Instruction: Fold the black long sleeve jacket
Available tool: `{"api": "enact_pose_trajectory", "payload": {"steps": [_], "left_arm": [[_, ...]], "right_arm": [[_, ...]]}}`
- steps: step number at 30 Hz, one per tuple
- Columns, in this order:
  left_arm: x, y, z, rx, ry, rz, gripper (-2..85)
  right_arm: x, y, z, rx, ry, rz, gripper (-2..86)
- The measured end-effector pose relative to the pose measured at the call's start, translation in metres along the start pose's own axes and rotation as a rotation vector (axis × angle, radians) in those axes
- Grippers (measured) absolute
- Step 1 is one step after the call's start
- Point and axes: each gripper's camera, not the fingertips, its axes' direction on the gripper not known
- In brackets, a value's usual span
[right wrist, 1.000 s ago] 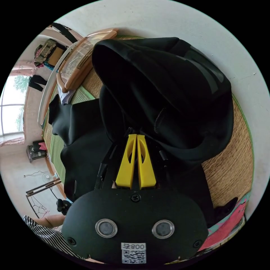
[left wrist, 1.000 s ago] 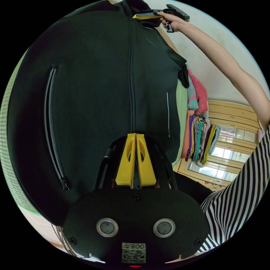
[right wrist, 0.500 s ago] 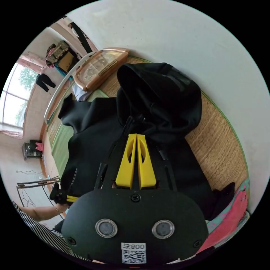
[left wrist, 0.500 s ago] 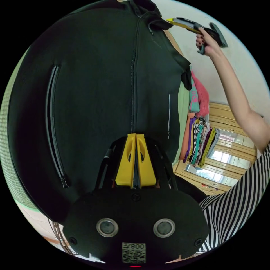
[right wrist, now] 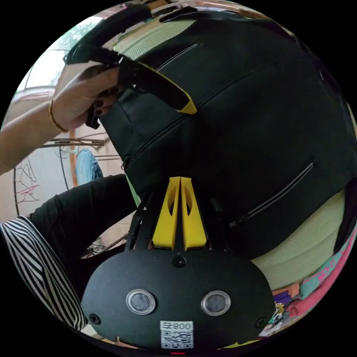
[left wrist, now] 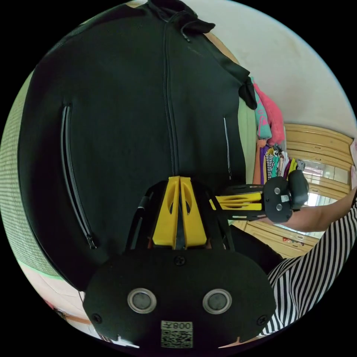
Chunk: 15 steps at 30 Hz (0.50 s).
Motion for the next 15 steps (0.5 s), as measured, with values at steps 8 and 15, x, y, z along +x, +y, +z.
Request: {"api": "enact_pose_trajectory", "payload": {"steps": [8,15], "left_arm": [[-0.008,-0.031,-0.038,0.013,0.065,-0.033,0.4],[-0.031,-0.126,-0.133,0.230,0.109,0.060,1.9]], "right_arm": [[0.006,0.019,0.008,0.001,-0.010,-0.009,0.2],[0.038,0.032,0.005,-0.009,-0.203,0.054,0.1]]}}
